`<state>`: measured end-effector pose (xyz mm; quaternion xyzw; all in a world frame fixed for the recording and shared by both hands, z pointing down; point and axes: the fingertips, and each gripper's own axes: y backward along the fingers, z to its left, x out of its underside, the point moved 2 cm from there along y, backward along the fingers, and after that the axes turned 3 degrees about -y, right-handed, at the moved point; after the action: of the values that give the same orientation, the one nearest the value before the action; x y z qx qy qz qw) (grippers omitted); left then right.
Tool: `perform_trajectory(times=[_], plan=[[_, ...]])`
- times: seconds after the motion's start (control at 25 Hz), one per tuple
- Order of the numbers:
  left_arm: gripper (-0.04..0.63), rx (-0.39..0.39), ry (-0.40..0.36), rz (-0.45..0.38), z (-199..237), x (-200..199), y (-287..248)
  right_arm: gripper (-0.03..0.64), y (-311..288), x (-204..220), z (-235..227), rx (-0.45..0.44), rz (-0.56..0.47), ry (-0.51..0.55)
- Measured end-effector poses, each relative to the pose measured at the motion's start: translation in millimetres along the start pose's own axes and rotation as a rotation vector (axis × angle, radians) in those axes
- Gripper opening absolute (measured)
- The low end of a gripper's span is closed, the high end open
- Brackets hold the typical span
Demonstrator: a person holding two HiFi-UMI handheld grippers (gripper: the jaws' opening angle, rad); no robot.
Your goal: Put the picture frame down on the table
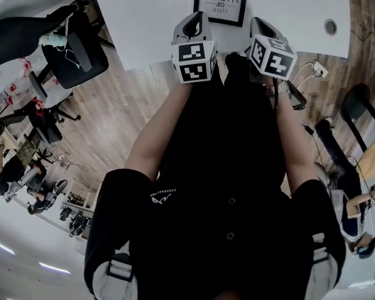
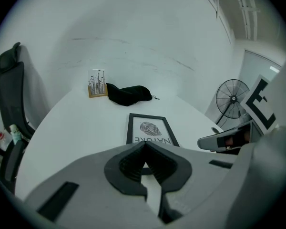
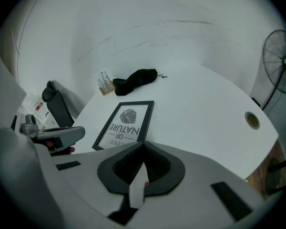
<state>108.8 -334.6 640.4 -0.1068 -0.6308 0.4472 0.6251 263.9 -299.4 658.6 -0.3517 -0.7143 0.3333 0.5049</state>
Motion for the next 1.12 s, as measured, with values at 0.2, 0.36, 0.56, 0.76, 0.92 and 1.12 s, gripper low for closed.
perform_trajectory(times=[0.2, 0.36, 0.56, 0.76, 0.92, 1.12], plan=[[0.008, -0.041, 0.021, -0.027, -22.7, 11.9, 23.3, -0.001, 23.2, 15.2, -10.4, -0.035, 0.0, 0.035], [0.008, -0.063, 0.028, -0.053, -43.7, 21.7, 37.9, 0.0, 39.1, 24.1, -19.7, -0.065, -0.008, 0.064], [0.008, -0.08, 0.041, -0.093, -69.9, 28.7, 57.2, -0.001, 64.9, 32.9, -26.9, -0.089, -0.027, 0.098], [0.008, -0.101, 0.048, -0.134, -92.2, 34.2, 71.9, 0.0, 88.2, 41.3, -35.8, -0.122, -0.043, 0.123], [0.008, -0.121, 0.054, -0.172, -105.0, 35.8, 84.0, -0.002, 103.8, 47.0, -39.4, -0.146, -0.061, 0.141], [0.008, -0.142, 0.052, -0.194, -121.2, 43.9, 103.9, -0.001, 126.2, 49.4, -41.5, -0.179, -0.09, 0.148]])
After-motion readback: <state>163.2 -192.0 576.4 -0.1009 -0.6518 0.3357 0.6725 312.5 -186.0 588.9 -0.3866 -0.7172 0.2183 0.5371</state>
